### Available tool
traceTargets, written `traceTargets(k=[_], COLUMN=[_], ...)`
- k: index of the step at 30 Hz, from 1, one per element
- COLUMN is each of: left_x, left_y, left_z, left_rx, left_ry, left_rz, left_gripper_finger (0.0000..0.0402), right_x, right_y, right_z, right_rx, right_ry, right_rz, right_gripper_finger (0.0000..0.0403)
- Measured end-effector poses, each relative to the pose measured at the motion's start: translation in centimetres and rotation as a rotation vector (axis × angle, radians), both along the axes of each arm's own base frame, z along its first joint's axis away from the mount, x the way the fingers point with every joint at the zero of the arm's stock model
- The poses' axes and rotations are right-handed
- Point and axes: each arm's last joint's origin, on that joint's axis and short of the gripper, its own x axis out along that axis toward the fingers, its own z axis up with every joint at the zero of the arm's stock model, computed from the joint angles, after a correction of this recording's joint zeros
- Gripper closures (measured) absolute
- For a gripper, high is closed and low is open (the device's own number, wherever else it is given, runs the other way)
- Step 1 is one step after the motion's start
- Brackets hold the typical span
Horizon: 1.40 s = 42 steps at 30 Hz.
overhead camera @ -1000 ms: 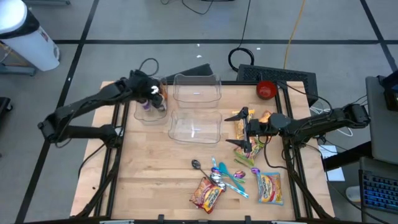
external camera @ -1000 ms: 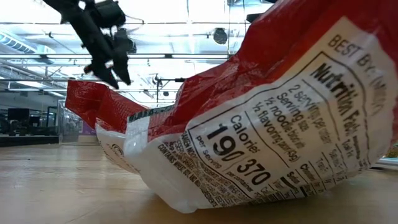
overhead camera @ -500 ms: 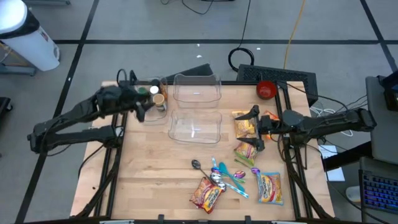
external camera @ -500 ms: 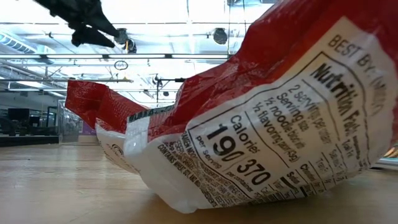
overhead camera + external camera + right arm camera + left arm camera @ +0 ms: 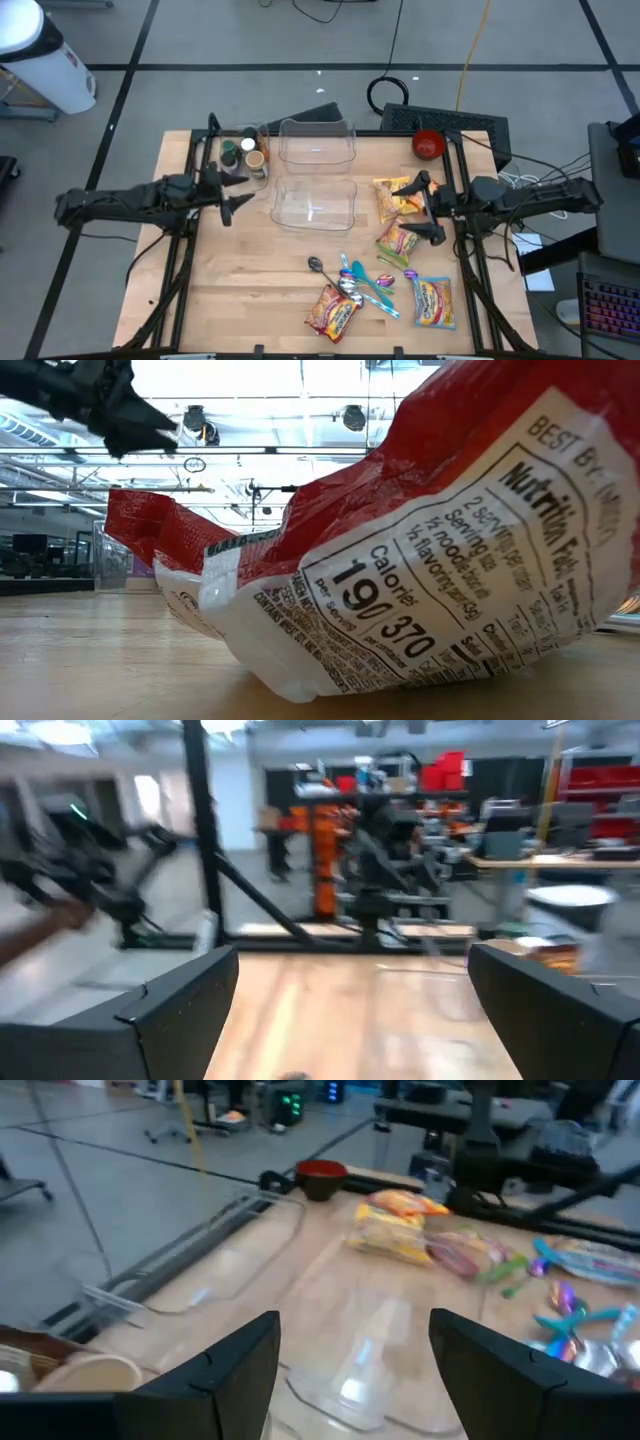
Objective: Pick & Place Food Item
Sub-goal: Put the yellow noodle pack into the top right transparent bin
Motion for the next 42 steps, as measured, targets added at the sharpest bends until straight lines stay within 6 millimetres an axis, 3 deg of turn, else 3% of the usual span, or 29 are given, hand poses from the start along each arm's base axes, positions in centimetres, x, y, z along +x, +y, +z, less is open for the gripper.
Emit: traceTargets(k=[5,9,15,18,22,30,34,37,42], left_x=[0.1,0.2,0.2,0.2,0.2,0.2,0.2,0.2,0.2], left_y=[-0.9,-1.2,-1.3,-1.3,-1.3,-1.3,-1.3,-1.3,-1.3], left_z=[-0.6,-0.4,-0.6,-0.6,-0.6,-0.6,-0.6,-0.6,-0.6], left_rx=[0.033,0.06,0.086,0.11,0.106,0.106,0.103,0.103,0.103], left_ry=[-0.09,-0.117,-0.101,-0.095,-0.095,-0.095,-0.095,-0.095,-0.095], left_rz=[-0.122,-0.172,-0.179,-0.183,-0.182,-0.182,-0.182,-0.182,-0.182], left_gripper_finger=[0.0146,0.0152,0.0146,0.0139,0.0133,0.0148,0.0153,0.0149,0.0137], right_x=[0.1,-0.1,0.3,0.7,1.1,2.9,3.1,2.5,1.4], right_y=[0.1,0.0,-0.2,-0.8,-1.8,-3.9,-5.8,-7.3,-8.1], right_z=[-1.4,-2.2,-2.2,-1.6,-0.9,-0.6,-2.1,-3.4,-5.3], right_rx=[0.137,0.086,0.101,0.127,0.033,0.168,0.209,0.334,0.459], right_ry=[-0.088,-0.151,-0.103,-0.014,0.162,0.472,0.63,0.752,0.894], right_rz=[0.048,0.015,-0.061,-0.28,-0.594,-0.675,-0.74,-0.807,-0.846], right_gripper_finger=[0.0011,0.001,0.001,0.001,0.001,0.0011,0.0011,0.0011,0.0011])
